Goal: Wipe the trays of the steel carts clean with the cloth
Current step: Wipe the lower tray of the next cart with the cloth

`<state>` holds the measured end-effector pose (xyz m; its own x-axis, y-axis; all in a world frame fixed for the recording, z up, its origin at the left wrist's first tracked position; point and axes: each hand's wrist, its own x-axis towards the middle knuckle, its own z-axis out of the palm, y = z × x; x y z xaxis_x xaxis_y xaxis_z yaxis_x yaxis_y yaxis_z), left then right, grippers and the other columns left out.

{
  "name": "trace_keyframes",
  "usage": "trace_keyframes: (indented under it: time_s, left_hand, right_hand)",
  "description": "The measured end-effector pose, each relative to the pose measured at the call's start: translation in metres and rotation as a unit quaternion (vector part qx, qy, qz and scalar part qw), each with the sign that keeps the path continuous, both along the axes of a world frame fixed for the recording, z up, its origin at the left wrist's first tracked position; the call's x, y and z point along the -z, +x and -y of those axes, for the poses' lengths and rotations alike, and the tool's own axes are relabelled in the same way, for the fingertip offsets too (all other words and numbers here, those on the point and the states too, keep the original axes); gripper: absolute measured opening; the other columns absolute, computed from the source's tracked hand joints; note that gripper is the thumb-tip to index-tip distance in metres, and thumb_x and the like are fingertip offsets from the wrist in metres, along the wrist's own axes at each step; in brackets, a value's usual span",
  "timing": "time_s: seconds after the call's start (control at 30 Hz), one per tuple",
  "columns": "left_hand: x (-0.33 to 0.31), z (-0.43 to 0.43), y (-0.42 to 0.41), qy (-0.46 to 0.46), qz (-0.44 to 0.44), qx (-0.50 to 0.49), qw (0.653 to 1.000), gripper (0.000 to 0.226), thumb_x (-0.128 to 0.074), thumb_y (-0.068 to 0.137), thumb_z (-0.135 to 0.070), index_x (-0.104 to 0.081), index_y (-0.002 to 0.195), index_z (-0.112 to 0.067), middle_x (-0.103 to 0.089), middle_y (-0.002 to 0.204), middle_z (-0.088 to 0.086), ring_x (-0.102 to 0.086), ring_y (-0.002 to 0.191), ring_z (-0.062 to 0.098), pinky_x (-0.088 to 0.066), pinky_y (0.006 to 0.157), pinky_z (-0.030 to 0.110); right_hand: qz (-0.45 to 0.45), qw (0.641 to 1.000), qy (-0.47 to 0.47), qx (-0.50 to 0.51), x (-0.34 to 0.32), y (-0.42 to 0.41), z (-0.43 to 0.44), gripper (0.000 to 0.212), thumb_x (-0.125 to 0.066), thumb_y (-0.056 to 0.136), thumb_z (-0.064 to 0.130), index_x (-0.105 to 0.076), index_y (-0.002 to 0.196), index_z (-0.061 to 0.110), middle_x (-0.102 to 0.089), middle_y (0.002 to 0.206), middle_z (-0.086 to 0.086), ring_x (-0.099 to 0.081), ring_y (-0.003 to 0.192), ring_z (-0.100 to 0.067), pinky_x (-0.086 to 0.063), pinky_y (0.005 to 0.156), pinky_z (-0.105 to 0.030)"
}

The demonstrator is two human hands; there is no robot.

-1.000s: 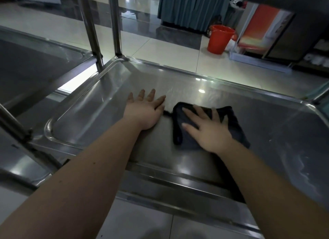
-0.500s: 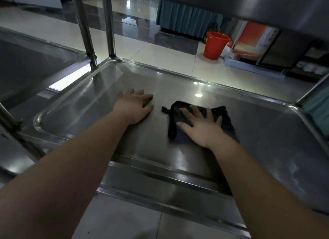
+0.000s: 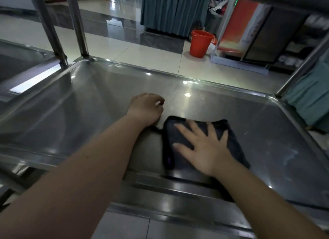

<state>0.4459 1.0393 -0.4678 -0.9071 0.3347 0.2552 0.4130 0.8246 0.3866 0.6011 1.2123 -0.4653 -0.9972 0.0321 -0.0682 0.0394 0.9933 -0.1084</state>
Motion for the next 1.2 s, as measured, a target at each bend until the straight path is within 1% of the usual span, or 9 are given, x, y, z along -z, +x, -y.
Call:
trace_keyframes:
  time_s: [0.07, 0.17, 0.33, 0.5, 0.7, 0.83, 0.9, 1.03, 1.2]
  left_hand:
    - [0.002, -0.001, 0.003, 0.005, -0.011, 0.005, 1.0, 0.03, -0.051, 0.092, -0.028, -0.065, 0.118, -0.029, -0.06, 0.132, -0.004, -0.049, 0.123, 0.022, -0.035, 0.105, 0.032]
    - [0.005, -0.006, 0.007, -0.023, -0.029, 0.001, 0.999, 0.03, -0.048, 0.093, -0.027, -0.061, 0.12, -0.028, -0.058, 0.131, -0.002, -0.047, 0.123, 0.025, -0.034, 0.104, 0.034]
    - [0.0, -0.007, 0.006, -0.056, -0.04, -0.022, 0.997, 0.028, -0.046, 0.092, -0.031, -0.061, 0.116, -0.032, -0.057, 0.128, -0.005, -0.045, 0.121, 0.023, -0.03, 0.095, 0.037]
    - [-0.001, -0.007, 0.003, -0.073, -0.036, -0.041, 0.996, 0.026, -0.046, 0.089, -0.038, -0.062, 0.11, -0.035, -0.059, 0.122, -0.005, -0.047, 0.117, 0.024, -0.029, 0.088, 0.039]
    - [-0.005, -0.012, 0.012, -0.09, -0.037, -0.046, 0.994, 0.027, -0.047, 0.091, -0.035, -0.062, 0.113, -0.029, -0.058, 0.123, 0.002, -0.047, 0.116, 0.03, -0.032, 0.09, 0.043]
    - [-0.012, -0.028, 0.019, -0.149, -0.054, -0.02, 0.987, 0.029, -0.044, 0.097, -0.032, -0.061, 0.12, -0.026, -0.057, 0.127, 0.004, -0.046, 0.119, 0.03, -0.033, 0.093, 0.043]
    - [-0.02, -0.048, 0.022, -0.151, -0.022, 0.01, 0.988, 0.031, -0.044, 0.097, -0.034, -0.058, 0.124, -0.029, -0.054, 0.132, 0.002, -0.043, 0.123, 0.029, -0.034, 0.094, 0.044]
    - [-0.023, -0.097, 0.033, -0.093, 0.037, 0.058, 0.993, 0.035, -0.045, 0.095, -0.038, -0.054, 0.128, -0.034, -0.05, 0.138, -0.001, -0.04, 0.128, 0.026, -0.03, 0.096, 0.044]
    - [-0.004, -0.107, 0.041, -0.064, -0.025, 0.028, 0.997, 0.028, -0.047, 0.091, -0.035, -0.061, 0.115, -0.03, -0.056, 0.126, -0.002, -0.043, 0.119, 0.026, -0.027, 0.09, 0.041]
  right_hand:
    - [0.011, 0.999, 0.005, 0.042, -0.001, -0.041, -0.027, 0.071, -0.006, 0.07, 0.088, 0.008, 0.137, 0.067, 0.003, 0.161, 0.024, 0.008, 0.148, -0.034, 0.01, 0.106, -0.073]
    - [0.024, 0.996, -0.022, 0.084, -0.005, -0.107, -0.052, 0.066, -0.019, 0.082, 0.082, -0.004, 0.144, 0.062, 0.001, 0.162, 0.019, 0.01, 0.148, -0.038, 0.011, 0.104, -0.075]
    - [0.024, 0.991, -0.019, 0.128, -0.007, -0.164, -0.049, 0.07, -0.021, 0.084, 0.079, -0.009, 0.149, 0.053, -0.004, 0.163, 0.011, 0.007, 0.147, -0.042, 0.008, 0.102, -0.078]
    - [0.024, 0.997, -0.022, 0.073, -0.003, -0.12, -0.053, 0.074, -0.015, 0.078, 0.084, -0.005, 0.146, 0.058, 0.0, 0.163, 0.015, 0.009, 0.148, -0.037, 0.012, 0.105, -0.074]
    - [0.014, 0.999, -0.003, -0.042, -0.003, 0.017, -0.048, 0.069, -0.001, 0.072, 0.086, 0.011, 0.138, 0.068, 0.005, 0.161, 0.021, 0.012, 0.148, -0.029, 0.011, 0.11, -0.067]
    - [0.041, 0.999, 0.005, -0.033, -0.008, 0.078, -0.054, 0.064, -0.001, 0.072, 0.086, 0.019, 0.131, 0.072, 0.015, 0.156, 0.029, 0.022, 0.146, -0.026, 0.018, 0.109, -0.063]
    - [0.055, 0.998, -0.001, -0.025, -0.01, 0.084, -0.053, 0.06, -0.001, 0.072, 0.086, 0.022, 0.127, 0.075, 0.02, 0.149, 0.033, 0.025, 0.146, -0.026, 0.02, 0.109, -0.062]
    - [0.041, 0.999, -0.019, -0.017, -0.01, 0.079, -0.052, 0.059, -0.005, 0.072, 0.085, 0.02, 0.125, 0.077, 0.014, 0.154, 0.03, 0.026, 0.145, -0.026, 0.026, 0.106, -0.061]
    - [0.007, 0.999, -0.015, 0.04, -0.002, 0.037, -0.093, 0.065, -0.005, 0.072, 0.087, 0.012, 0.132, 0.073, 0.003, 0.16, 0.024, 0.014, 0.148, -0.029, 0.018, 0.108, -0.065]
